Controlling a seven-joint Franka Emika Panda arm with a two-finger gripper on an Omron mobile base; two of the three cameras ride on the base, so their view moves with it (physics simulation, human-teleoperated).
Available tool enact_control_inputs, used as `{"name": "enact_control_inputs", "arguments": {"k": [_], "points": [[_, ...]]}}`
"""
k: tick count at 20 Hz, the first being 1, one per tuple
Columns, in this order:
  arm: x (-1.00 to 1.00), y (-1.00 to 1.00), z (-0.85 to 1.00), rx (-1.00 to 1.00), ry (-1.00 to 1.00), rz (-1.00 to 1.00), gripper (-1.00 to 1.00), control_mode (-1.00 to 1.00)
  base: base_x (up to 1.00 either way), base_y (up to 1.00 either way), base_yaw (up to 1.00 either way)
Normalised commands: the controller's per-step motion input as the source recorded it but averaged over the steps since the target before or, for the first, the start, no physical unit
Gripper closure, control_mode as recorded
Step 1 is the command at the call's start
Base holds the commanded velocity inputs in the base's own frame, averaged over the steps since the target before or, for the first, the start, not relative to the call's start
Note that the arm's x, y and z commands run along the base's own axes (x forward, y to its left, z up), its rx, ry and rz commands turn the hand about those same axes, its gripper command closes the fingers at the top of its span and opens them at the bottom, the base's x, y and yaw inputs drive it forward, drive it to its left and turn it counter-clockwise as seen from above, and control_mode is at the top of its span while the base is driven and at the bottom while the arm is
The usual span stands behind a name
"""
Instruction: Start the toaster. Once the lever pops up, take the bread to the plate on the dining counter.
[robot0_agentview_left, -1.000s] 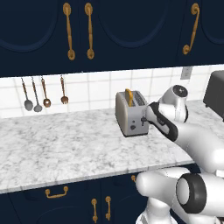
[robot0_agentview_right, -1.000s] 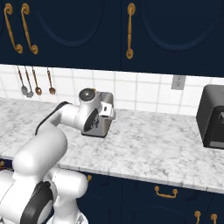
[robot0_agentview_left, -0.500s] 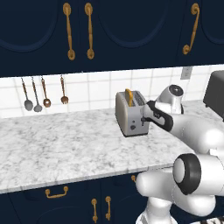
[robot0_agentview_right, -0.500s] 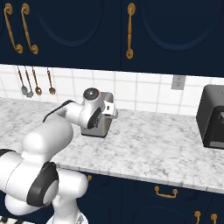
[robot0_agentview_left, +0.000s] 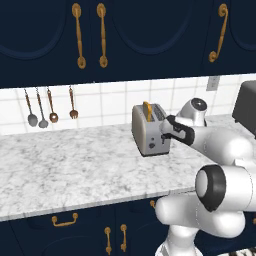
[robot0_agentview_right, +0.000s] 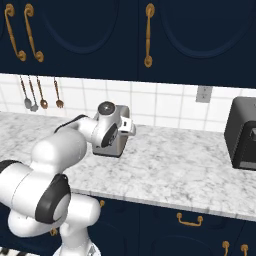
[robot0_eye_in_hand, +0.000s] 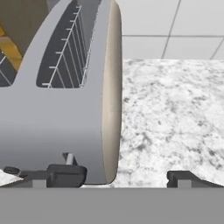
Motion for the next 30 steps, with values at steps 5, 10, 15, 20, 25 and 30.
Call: {"name": "enact_control_inputs", "arguments": {"k": [5,10,15,20,25,30], "points": [[0.0,0.0,-0.23,0.0,0.0,0.0,-1.0,-1.0,0.0,0.0,0.0],[0.0,0.0,-0.21,0.0,0.0,0.0,-1.0,-1.0,0.0,0.0,0.0],[0.0,0.0,-0.28,0.0,0.0,0.0,-1.0,-1.0,0.0,0.0,0.0],[0.0,0.0,-0.31,0.0,0.0,0.0,-1.0,-1.0,0.0,0.0,0.0],[0.0,0.0,-0.31,0.0,0.0,0.0,-1.0,-1.0,0.0,0.0,0.0],[0.0,0.0,-0.23,0.0,0.0,0.0,-1.0,-1.0,0.0,0.0,0.0]]}}
